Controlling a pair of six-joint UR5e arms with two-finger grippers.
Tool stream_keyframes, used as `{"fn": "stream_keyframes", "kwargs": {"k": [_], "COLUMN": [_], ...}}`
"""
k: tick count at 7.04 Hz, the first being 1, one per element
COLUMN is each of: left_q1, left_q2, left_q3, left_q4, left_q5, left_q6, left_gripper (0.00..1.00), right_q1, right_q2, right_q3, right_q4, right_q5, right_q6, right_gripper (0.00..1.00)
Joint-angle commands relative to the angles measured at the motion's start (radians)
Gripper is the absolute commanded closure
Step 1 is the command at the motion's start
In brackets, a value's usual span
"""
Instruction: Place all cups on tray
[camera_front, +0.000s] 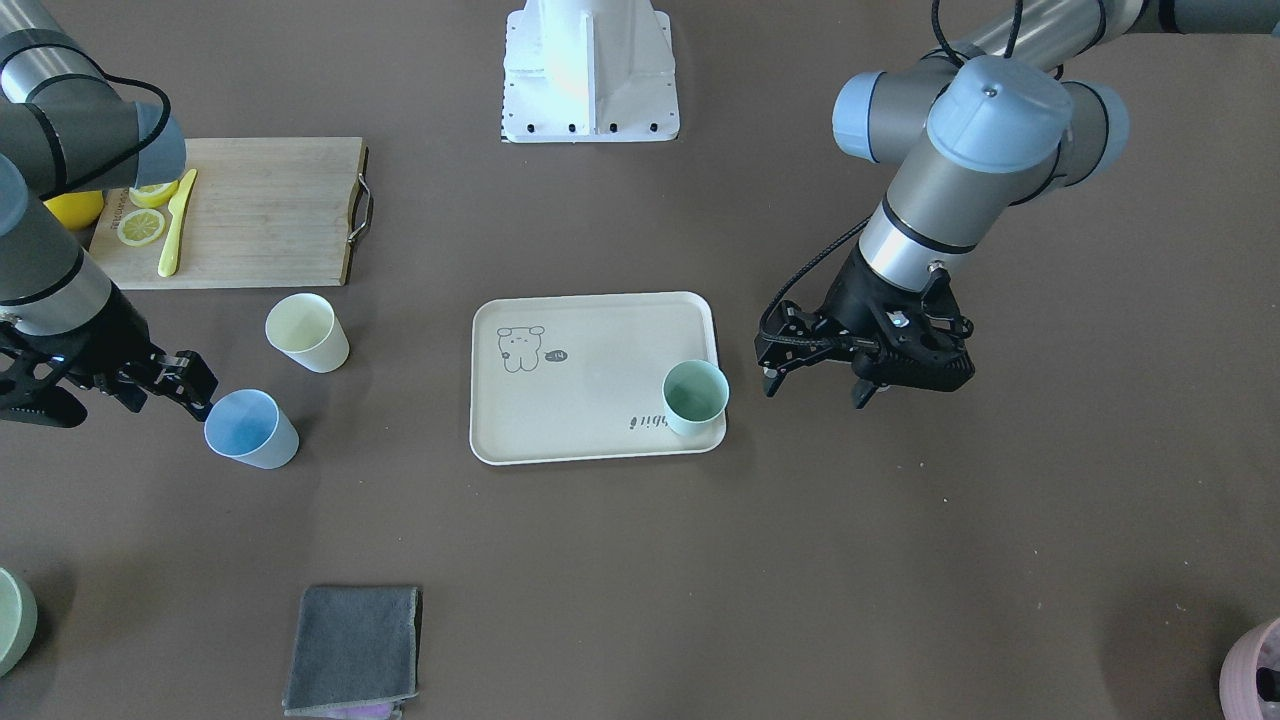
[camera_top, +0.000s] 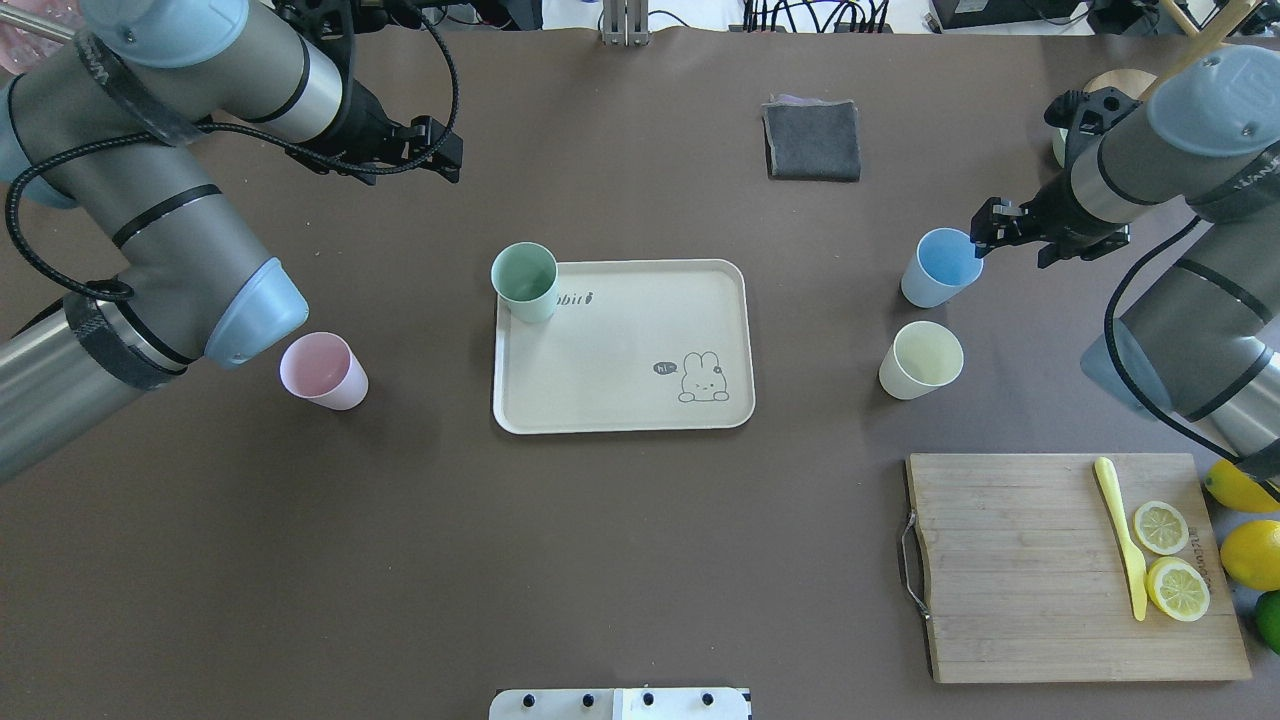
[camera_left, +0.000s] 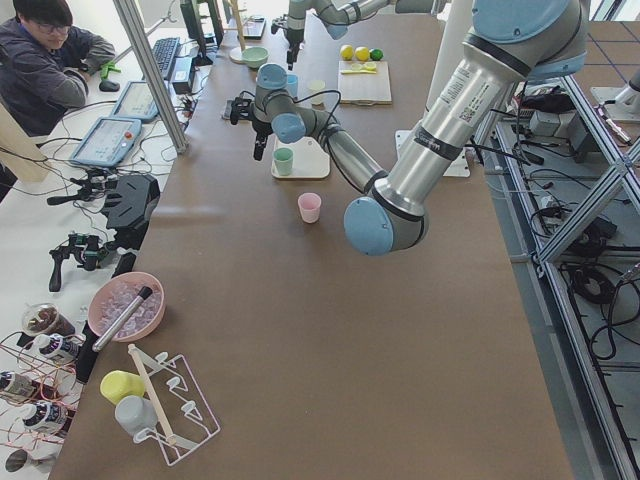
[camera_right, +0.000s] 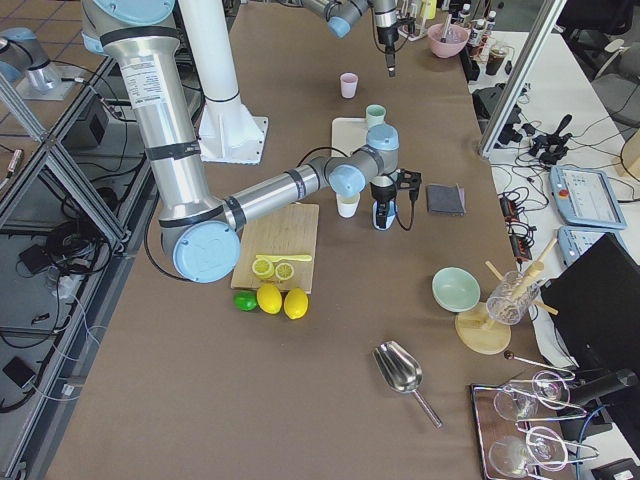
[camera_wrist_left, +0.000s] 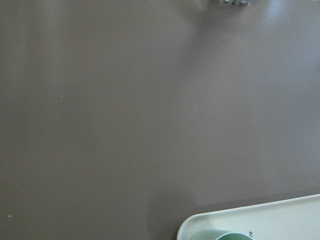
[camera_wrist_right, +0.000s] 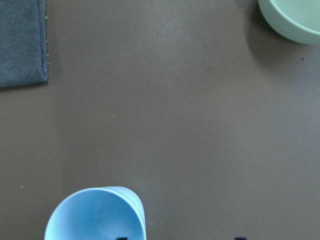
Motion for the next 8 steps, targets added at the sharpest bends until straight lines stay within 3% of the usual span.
{"fn": "stream_keyframes", "kwargs": {"k": [1,2,3,4,7,8], "left_q1": [-0.003,-0.003,-0.004,-0.016,-0.064,-0.097], "left_q2": [0.011,0.011,0.011,0.012,0.055,0.117], "left_q3": [-0.008,-0.009,-0.009,-0.021,-0.13,-0.182], "left_q4": [0.0,0.0,0.0,0.005,0.134,0.173], "left_q5": [0.001,0.001,0.001,-0.002,-0.025,-0.051], "left_q6": [0.002,0.002,0.002,0.004,0.083,0.159], "left_gripper": [0.02,0.02,0.02,0.02,0.02,0.02], "right_q1": [-0.033,-0.045,-0.056,-0.067,-0.065,-0.055], "right_q2": [0.008,0.01,0.01,0.01,0.067,0.105], "right_q3": [-0.026,-0.026,-0.023,-0.017,0.014,0.013], "right_q4": [0.003,0.003,0.004,0.004,-0.003,-0.012], "right_q5": [-0.02,-0.031,-0.03,-0.036,-0.042,-0.037], "right_q6": [0.005,0.015,0.036,0.05,0.102,0.122], "right_gripper": [0.26,0.33,0.76,1.0,1.0,1.0]}}
